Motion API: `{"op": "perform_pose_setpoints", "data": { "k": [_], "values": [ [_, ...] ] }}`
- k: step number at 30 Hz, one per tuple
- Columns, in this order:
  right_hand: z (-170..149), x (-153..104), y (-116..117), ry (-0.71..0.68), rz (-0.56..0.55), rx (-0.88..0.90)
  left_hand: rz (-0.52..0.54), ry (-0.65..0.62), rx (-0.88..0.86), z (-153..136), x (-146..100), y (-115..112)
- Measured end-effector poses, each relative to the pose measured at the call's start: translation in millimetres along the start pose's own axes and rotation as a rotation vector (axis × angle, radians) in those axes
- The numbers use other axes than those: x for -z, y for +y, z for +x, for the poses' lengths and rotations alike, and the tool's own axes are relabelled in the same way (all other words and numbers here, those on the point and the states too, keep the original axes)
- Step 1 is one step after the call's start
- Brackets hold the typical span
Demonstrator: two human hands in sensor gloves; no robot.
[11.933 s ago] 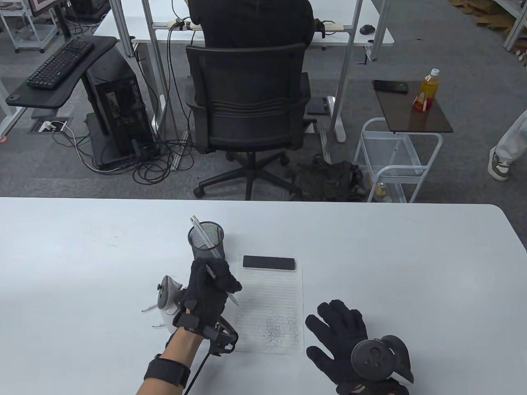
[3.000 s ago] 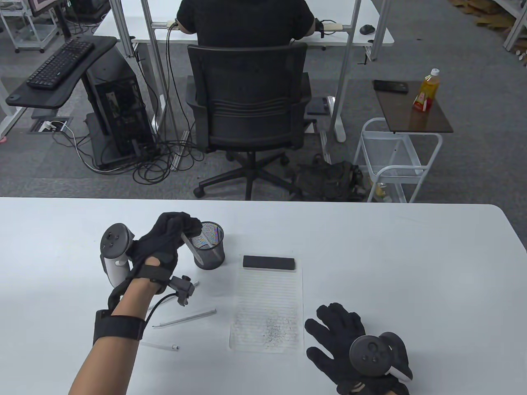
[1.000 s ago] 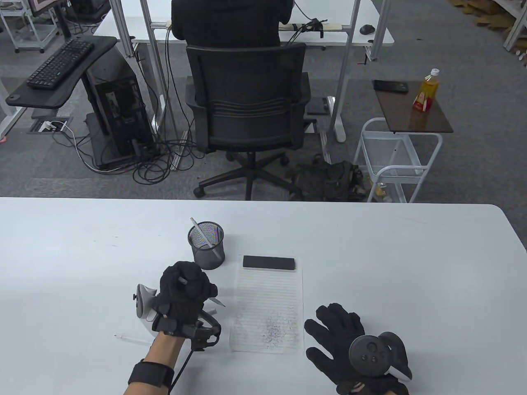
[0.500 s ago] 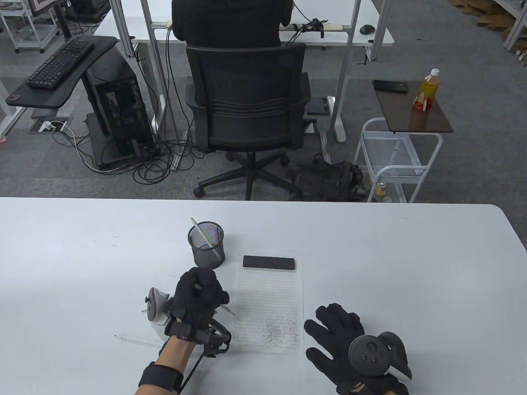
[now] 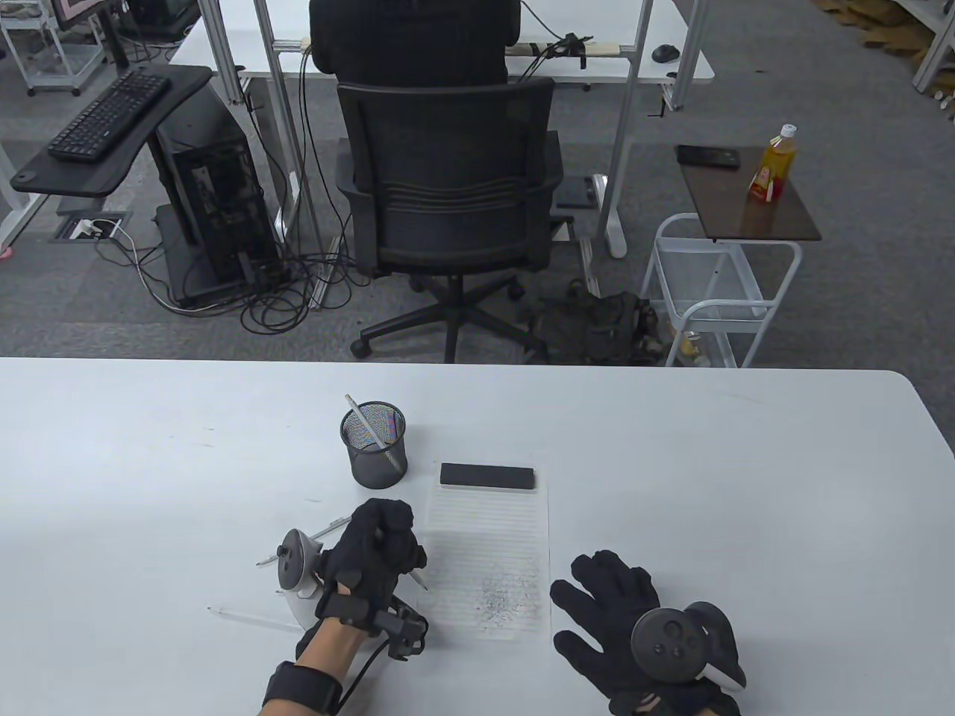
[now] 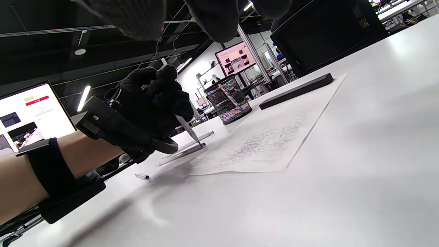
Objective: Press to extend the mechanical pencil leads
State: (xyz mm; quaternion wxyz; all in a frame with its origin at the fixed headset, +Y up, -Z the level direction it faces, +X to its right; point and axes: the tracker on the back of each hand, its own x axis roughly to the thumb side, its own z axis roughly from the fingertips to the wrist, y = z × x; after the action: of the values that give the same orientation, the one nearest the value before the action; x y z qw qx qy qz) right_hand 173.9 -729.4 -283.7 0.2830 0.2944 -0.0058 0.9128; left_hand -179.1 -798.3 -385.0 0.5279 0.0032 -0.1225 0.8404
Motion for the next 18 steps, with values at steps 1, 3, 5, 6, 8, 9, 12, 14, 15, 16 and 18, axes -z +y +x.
{"op": "perform_pose_setpoints", "data": {
  "k": [1, 3, 5, 6, 8, 9, 12, 14, 15, 16, 18],
  "values": [
    [-0.1, 0.0, 0.0, 0.000, 0.000, 0.000, 0.002, 0.003, 0.002, -0.8, -0.4, 0.5],
    [-0.1, 0.0, 0.2, 0.001, 0.001, 0.000, -0.002, 0.002, 0.023, -2.0, -0.9, 1.1],
    [-0.1, 0.0, 0.3, 0.001, 0.002, 0.000, -0.003, 0.001, 0.044, -2.8, -0.9, 2.2],
    [-0.1, 0.0, 0.3, 0.001, 0.002, 0.000, -0.004, 0.002, 0.044, -2.7, -1.1, 1.9],
    [-0.1, 0.0, 0.4, 0.001, 0.002, 0.000, -0.004, 0.003, 0.042, -2.9, -1.4, 1.5],
    [-0.1, 0.0, 0.4, 0.001, 0.002, 0.000, -0.004, 0.004, 0.043, -2.6, -1.7, 0.8],
    [0.0, 0.1, 0.6, 0.001, 0.004, 0.000, -0.006, 0.003, 0.050, -2.8, -2.0, 0.8],
    [0.0, 0.1, 0.5, 0.001, 0.003, 0.000, -0.003, 0.002, 0.048, -2.5, -2.2, 0.4],
    [-0.1, 0.1, 0.5, 0.001, 0.003, 0.000, -0.002, 0.001, 0.047, -2.5, -2.2, 0.4],
    [0.0, 0.1, 0.5, 0.001, 0.003, 0.000, -0.001, 0.001, 0.045, -2.4, -2.2, 0.4],
    [0.0, 0.2, 0.7, 0.000, 0.004, -0.001, 0.001, -0.001, 0.045, -2.3, -2.6, 0.3]
  ]
}}
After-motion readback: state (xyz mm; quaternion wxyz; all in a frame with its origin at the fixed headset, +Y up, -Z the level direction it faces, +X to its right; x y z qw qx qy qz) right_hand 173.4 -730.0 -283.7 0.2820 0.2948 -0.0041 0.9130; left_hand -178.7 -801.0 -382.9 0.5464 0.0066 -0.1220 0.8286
